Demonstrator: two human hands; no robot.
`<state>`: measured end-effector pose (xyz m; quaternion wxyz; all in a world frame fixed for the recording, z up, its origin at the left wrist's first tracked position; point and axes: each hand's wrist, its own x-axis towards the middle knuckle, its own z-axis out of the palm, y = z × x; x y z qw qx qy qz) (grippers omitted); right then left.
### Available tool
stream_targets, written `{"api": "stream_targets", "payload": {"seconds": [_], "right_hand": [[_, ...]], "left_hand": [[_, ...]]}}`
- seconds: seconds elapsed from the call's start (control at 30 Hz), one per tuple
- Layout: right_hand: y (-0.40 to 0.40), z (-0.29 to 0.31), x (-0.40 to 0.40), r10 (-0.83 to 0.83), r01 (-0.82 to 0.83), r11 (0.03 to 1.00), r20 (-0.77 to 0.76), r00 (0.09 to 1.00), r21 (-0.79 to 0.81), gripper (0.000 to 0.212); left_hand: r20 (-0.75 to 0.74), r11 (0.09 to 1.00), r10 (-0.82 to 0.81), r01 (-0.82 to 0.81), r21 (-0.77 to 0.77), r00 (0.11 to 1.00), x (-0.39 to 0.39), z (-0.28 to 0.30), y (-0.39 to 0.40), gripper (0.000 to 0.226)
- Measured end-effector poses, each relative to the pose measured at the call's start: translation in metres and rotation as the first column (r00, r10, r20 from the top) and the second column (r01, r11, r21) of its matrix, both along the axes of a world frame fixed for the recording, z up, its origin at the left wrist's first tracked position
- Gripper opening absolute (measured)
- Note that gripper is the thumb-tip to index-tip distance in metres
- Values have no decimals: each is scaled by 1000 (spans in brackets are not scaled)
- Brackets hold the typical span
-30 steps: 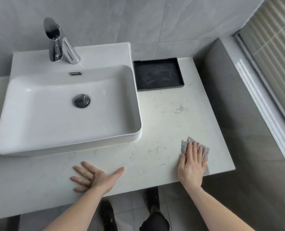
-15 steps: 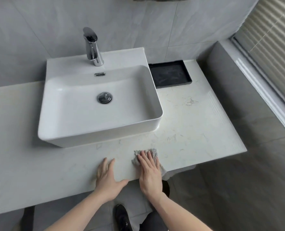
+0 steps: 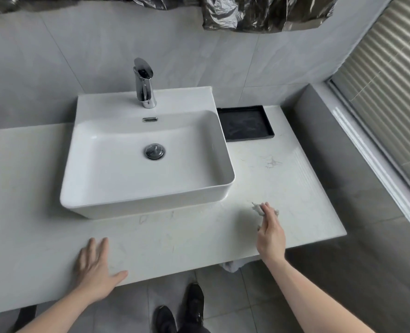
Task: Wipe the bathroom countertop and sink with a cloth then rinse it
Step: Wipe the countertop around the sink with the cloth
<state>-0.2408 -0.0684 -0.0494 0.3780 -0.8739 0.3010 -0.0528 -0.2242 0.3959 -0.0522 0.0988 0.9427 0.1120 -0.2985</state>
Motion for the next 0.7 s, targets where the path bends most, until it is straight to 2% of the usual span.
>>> {"api": "stream_targets", "payload": {"seconds": [0.07,0.2,0.5,0.57,0.7], "right_hand": [[-16,-10,12,64,-66,998,-92,994,-14,46],[-30,-30,19,330,-391,904,-300,895,-174,64],[-20,-49,18,144,-237,931,-318,937,-276,69],[6,-52,25,163,-250,921,-288,944,-299,69],[81,-54,32,312,-355,893,-189,931,-275,69]], "left_hand": [[-44,999,-19,21,32,999,1,-3,-1,122],[-151,999,0,6,43,988,7,0,-5,122],[-257,1000,21,-17,20,966,9,9,-9,121],[-271,1000,21,-19,11,962,9,8,-8,122],[-309,1000,31,-31,6,951,10,8,-9,122]]}}
